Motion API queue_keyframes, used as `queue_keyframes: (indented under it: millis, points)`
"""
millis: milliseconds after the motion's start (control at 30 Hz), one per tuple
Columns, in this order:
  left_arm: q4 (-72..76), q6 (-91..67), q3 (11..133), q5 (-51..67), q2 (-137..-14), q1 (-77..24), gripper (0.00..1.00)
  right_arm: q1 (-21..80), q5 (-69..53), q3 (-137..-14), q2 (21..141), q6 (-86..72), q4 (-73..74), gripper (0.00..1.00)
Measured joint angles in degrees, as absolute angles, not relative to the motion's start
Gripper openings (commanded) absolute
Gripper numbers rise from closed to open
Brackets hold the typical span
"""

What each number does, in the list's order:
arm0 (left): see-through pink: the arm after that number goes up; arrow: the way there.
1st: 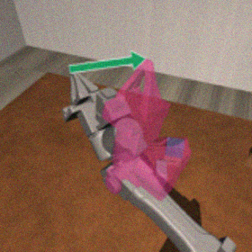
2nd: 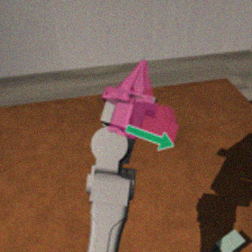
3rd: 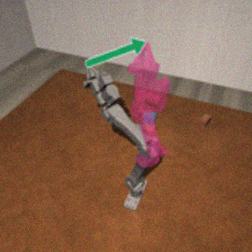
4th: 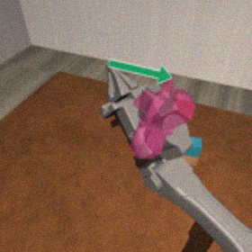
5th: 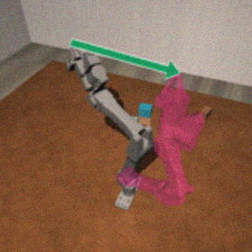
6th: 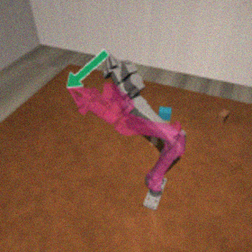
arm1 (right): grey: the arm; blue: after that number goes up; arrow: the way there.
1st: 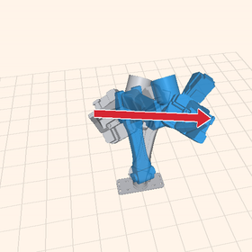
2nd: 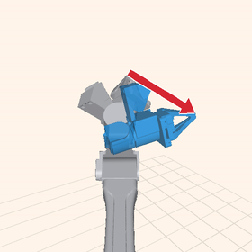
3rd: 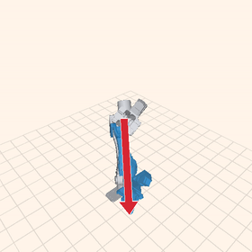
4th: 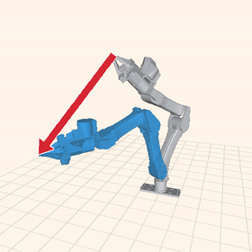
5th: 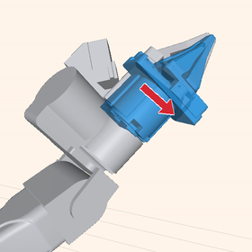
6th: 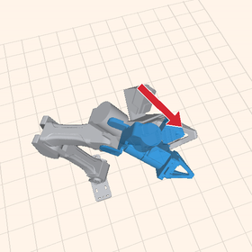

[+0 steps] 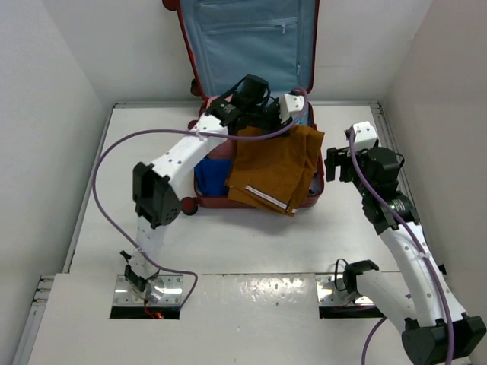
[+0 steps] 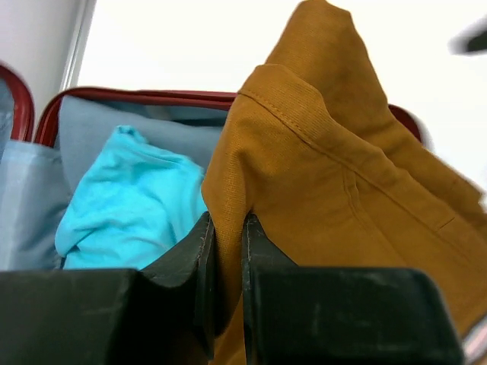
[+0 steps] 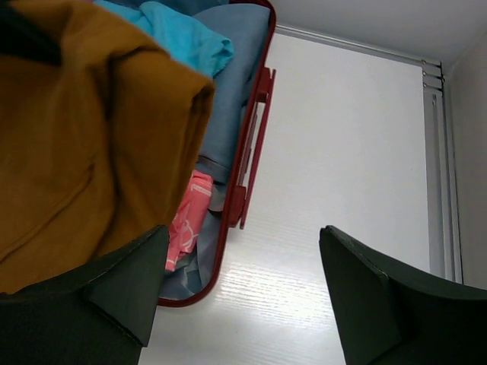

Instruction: Pack the luggage

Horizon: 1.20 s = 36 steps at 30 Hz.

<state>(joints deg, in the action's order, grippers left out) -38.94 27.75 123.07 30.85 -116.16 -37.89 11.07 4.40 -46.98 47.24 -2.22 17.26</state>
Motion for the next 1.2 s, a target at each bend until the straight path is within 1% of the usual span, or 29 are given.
queue_keyframes:
  millis: [67,433,467,700,1000,1133,1200]
  points:
    - [-36.71,25.47,125.86,29.95,-120.33,-37.23,0.00,10.44,4.56,-47.07,47.86,-2.39,17.39,0.80]
    - [-24.97,21.58,130.06,21.56,-134.47,-35.22,0.00,7.42,2.74,-48.10,52.27,-3.05,18.04,0.80]
    - [-23.51,21.52,130.08,20.58,-135.46,-34.87,0.00,7.22,2.50,-48.27,52.75,-3.07,18.02,0.81]
    - [-14.74,19.99,131.41,15.25,-141.03,-33.01,0.00,6.98,0.60,-50.50,56.90,-3.11,18.13,0.81]
    - [-5.87,17.43,134.34,15.62,-147.92,-32.10,0.00,6.92,-1.63,-53.74,60.64,-3.07,18.17,0.82]
    - [-4.97,17.56,134.85,14.87,-149.08,-32.10,0.00,6.92,-2.22,-54.22,61.91,-3.11,18.26,0.82]
    - [-4.84,17.65,134.67,14.59,-149.05,-32.10,0.17,6.92,-2.66,-54.61,62.65,-3.29,18.28,0.82]
